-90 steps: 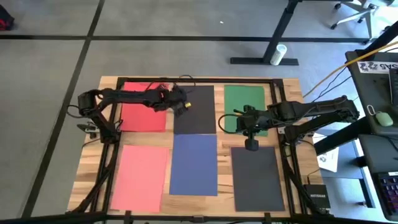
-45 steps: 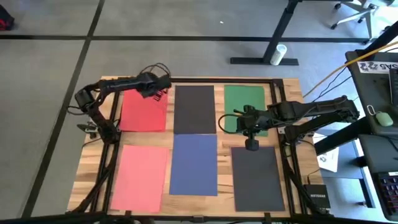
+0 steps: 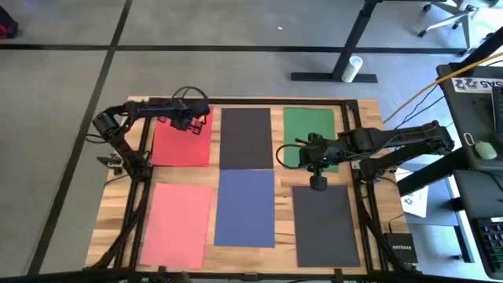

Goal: Organize paper
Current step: Stack the red paper on the stacked red paper

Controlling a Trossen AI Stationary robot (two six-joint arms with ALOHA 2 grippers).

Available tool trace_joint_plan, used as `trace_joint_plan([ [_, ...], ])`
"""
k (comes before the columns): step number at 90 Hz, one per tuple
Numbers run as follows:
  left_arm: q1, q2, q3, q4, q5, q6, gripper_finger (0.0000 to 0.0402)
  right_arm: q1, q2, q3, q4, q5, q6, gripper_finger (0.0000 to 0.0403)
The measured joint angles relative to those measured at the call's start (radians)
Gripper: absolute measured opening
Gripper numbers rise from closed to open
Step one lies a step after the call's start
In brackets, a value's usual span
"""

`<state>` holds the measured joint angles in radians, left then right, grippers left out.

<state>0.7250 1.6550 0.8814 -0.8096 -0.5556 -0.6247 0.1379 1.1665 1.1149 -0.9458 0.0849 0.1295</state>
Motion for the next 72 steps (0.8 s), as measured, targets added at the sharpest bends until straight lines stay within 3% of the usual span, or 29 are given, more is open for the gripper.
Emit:
trace_joint_plan([
  [16, -0.003, 0.0, -0.072, 0.116, 0.061, 0.0, 0.0, 0.0, 0.0, 0.0, 0.001, 0.0, 0.0, 0.0001],
  [34, -0.04, 0.0, -0.088, 0.173, 0.063, 0.005, 0.0, 0.0, 0.0, 0.0, 0.001, 0.0, -0.004, 0.0001],
  [72, -0.098, 0.0, -0.082, 0.187, 0.079, 0.022, 0.0, 0.0, 0.0, 0.0, 0.001, 0.0, -0.007, 0.0001],
])
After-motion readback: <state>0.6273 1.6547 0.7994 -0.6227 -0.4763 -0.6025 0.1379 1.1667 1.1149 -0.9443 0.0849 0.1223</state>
